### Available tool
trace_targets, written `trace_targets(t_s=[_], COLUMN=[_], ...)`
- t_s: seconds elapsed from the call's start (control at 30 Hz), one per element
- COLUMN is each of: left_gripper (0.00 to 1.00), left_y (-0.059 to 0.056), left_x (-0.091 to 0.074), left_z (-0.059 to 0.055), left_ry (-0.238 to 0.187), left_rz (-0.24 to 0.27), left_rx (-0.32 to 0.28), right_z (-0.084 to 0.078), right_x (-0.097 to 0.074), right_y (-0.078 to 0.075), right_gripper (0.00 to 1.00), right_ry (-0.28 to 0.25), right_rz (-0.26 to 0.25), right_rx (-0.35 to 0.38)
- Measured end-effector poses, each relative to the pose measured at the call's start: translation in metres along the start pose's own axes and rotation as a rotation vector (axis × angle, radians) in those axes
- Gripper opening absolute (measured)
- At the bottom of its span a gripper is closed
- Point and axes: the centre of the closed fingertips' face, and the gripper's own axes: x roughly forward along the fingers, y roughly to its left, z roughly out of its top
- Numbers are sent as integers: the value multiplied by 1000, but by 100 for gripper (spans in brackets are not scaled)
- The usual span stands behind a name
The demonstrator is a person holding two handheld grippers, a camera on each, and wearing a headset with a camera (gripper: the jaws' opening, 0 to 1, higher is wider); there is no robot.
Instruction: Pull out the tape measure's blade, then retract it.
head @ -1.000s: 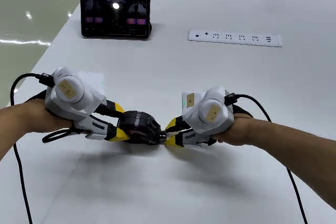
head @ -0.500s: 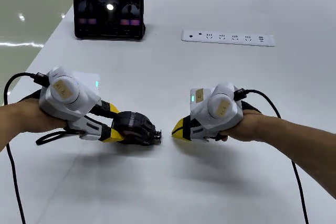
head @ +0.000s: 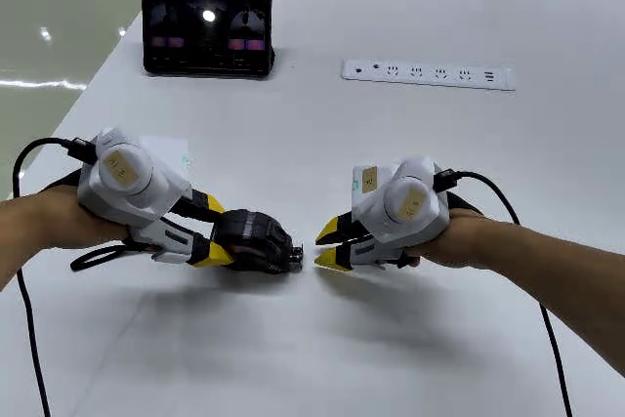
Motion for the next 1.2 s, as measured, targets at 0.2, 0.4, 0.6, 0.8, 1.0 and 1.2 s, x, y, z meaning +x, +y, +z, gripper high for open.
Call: trace_targets(t_s=[0.2, 0.4, 0.6, 0.8, 1.0, 1.2], left_gripper=[23, 23, 23, 23, 23, 23], left_y=[0, 1, 1, 1, 0, 0], left_x=[0, 1, 1, 0, 0, 0], left_z=[0, 0, 0, 0, 0, 0], left_ry=[2, 0, 0, 0, -1, -3], left_rz=[3, 4, 4, 5, 6, 8], left_rx=[0, 0, 1, 1, -1, -4], right_z=[4, 8, 11, 13, 13, 13], right_x=[5, 9, 13, 17, 20, 24], right_y=[3, 4, 5, 5, 6, 6], right_gripper=[14, 14, 15, 15, 13, 13], right_ry=[-8, -11, -13, -14, -12, -9], right_rz=[10, 11, 15, 18, 19, 7], right_rx=[2, 8, 12, 13, 16, 29])
